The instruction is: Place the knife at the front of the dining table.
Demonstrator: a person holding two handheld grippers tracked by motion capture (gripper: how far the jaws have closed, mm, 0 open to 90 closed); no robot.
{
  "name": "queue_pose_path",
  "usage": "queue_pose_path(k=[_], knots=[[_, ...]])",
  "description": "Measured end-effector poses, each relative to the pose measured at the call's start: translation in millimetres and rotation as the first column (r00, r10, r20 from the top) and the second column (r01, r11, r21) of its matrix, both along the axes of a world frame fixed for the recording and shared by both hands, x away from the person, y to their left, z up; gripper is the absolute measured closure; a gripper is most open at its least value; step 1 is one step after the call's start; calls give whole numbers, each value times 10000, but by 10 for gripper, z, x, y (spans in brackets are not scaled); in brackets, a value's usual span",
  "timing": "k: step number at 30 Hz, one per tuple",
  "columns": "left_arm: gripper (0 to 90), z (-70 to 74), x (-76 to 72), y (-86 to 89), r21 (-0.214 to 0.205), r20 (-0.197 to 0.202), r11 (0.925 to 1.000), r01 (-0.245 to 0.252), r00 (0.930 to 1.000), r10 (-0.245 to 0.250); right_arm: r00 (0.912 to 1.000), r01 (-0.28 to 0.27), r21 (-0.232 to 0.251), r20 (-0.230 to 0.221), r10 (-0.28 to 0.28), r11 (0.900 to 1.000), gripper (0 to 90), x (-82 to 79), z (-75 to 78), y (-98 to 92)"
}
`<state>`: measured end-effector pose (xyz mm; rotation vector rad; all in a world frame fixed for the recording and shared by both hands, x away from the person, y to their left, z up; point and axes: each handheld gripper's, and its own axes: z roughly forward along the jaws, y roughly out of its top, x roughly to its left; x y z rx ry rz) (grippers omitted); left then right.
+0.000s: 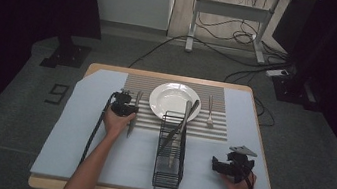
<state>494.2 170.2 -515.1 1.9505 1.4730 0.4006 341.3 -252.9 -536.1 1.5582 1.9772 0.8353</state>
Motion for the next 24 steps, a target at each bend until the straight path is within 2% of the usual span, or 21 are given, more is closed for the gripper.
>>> queue_pose_path(k=[1,3,7,10,14,18,24], knots=[[763,0,0,0,0,0,10000,0,10000,0,10000,0,0,0,0,10000,12,0,0,0],[772,-32,38,-46,48,353,9996,-280,9990,278,10000,0,4,4,0,10000,12,-1,0,0],[797,-51,113,-70,-112,497,9989,-460,9977,465,10000,0,4,5,0,10000,12,-1,0,0],[802,-45,227,-112,14,496,9983,-591,9970,590,10000,3,11,14,-3,10000,12,0,-1,0],[803,-45,348,-106,-21,474,9972,-745,9961,745,10000,-9,0,6,9,10000,12,0,-1,-2],[803,-47,464,-55,-351,351,9944,-993,9943,1006,10000,-7,16,19,7,10000,12,1,-2,-1],[796,-37,532,-2,-407,284,9941,-1008,9944,1020,10000,0,18,35,0,10000,12,1,-3,-1]])
